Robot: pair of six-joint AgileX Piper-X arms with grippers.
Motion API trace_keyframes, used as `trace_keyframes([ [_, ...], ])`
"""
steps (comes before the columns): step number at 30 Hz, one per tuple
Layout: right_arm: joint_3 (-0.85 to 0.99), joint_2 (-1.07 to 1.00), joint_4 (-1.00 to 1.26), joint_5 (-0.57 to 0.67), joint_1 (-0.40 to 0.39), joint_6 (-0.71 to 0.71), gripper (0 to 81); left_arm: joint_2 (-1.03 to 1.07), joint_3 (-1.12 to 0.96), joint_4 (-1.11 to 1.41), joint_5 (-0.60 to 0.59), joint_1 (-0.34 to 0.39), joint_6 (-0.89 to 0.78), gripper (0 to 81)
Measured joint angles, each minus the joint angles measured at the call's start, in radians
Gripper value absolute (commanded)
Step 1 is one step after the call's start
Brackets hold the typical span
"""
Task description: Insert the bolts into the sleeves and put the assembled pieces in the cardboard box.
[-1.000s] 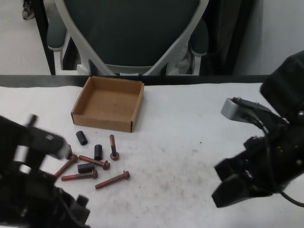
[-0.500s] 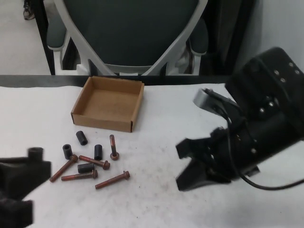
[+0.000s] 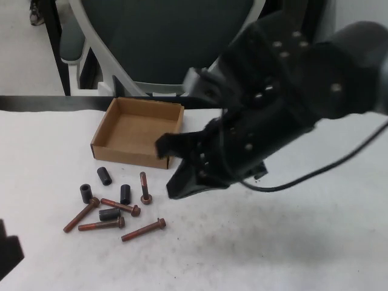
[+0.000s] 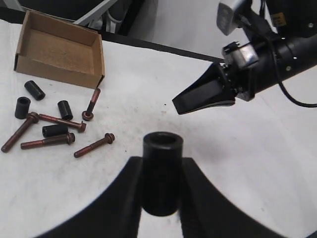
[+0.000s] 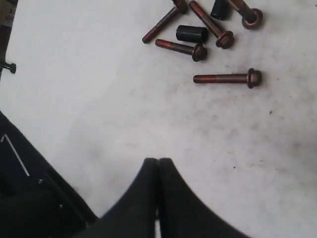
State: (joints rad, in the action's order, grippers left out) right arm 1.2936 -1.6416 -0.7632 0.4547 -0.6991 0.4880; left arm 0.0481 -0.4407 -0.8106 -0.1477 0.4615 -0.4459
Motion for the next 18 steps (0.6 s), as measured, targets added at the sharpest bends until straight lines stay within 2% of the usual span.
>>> trace_keyframes([
  [7, 0.107, -0.150, -0.125, -0.087, -0.059, 0.014, 0.2, -0.045, 0.002, -0.020, 0.034, 0.000, -0.003, 0.8],
  [10, 0.129, -0.208, -0.150, -0.149, -0.077, 0.070, 0.2, -0.051, 0.003, -0.021, 0.043, 0.000, -0.003, 0.8],
  [13, 0.152, -0.236, -0.156, -0.214, -0.078, 0.198, 0.2, -0.051, 0.006, -0.021, 0.044, 0.000, -0.003, 0.8],
  [16, 0.154, -0.265, -0.140, -0.252, -0.078, 0.408, 0.2, -0.051, 0.006, -0.021, 0.044, 0.000, -0.003, 0.8],
  [18, 0.154, -0.270, -0.128, -0.253, -0.078, 0.452, 0.2, -0.051, 0.006, -0.021, 0.044, 0.000, -0.003, 0.8],
])
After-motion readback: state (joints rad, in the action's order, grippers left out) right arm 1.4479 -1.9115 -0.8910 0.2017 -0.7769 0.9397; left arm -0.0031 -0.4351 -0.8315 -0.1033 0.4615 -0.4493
